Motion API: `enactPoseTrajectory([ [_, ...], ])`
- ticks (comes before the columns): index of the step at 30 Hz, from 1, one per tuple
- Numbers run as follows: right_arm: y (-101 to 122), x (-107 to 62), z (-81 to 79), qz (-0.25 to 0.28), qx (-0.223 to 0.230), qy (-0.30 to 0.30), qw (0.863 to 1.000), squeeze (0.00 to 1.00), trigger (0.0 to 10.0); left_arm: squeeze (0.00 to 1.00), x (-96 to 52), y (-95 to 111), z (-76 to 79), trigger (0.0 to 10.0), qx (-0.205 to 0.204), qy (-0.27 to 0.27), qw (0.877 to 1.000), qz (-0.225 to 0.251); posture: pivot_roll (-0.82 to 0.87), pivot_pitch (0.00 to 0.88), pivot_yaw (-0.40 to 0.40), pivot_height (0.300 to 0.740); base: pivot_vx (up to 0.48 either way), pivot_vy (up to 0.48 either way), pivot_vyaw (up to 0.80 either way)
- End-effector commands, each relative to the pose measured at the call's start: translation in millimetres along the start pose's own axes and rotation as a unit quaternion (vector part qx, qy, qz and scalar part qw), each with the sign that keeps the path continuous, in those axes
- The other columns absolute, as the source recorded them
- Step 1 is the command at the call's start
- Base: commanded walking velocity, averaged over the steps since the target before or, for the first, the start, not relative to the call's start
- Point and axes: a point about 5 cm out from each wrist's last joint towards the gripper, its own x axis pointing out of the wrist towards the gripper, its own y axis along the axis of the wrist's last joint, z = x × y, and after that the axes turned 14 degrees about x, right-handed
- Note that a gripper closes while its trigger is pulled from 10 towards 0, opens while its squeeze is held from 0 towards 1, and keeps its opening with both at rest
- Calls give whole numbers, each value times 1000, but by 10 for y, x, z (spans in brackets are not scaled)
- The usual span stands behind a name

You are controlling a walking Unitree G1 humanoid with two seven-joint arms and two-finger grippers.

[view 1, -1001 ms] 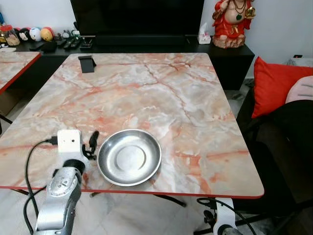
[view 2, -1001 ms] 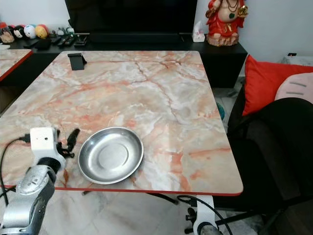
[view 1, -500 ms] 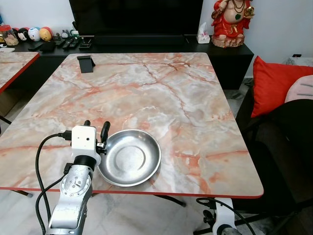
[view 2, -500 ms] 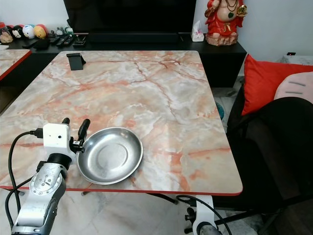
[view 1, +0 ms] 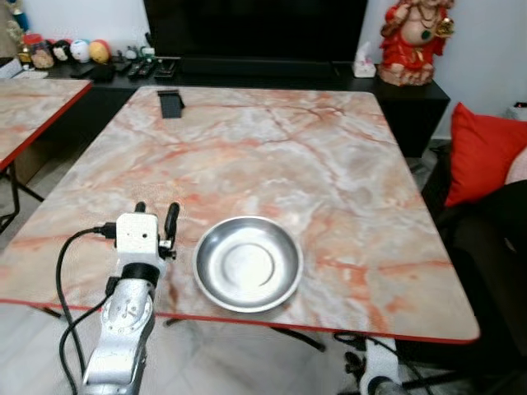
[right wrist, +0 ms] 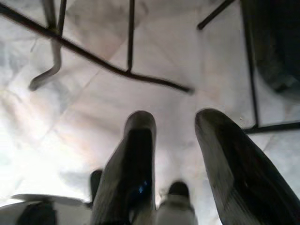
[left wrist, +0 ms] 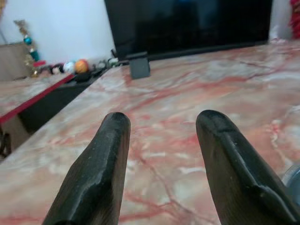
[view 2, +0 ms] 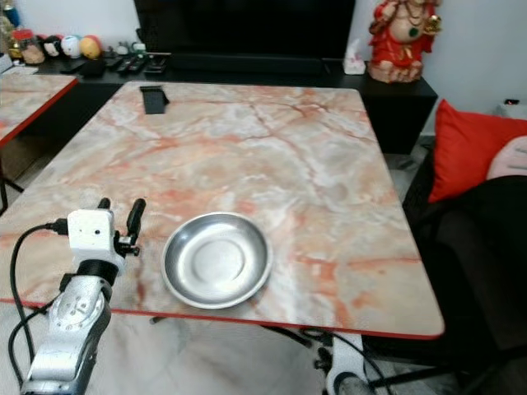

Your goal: Setting the table

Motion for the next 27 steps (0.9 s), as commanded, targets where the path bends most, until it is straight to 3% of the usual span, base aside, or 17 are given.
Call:
enactPoseTrajectory([
  [1,-14,-17,81,-1,2,-12,1000,0,10000,0,13,40,28,10000,-3,-2,1000,10,-65,0,32,740,0,412,0],
  [27,23,-2,48,1,1,-6,1000,0,10000,0,11,23,-8,10000,-8,14,1000,6,-36,0,19,740,0,412,0],
])
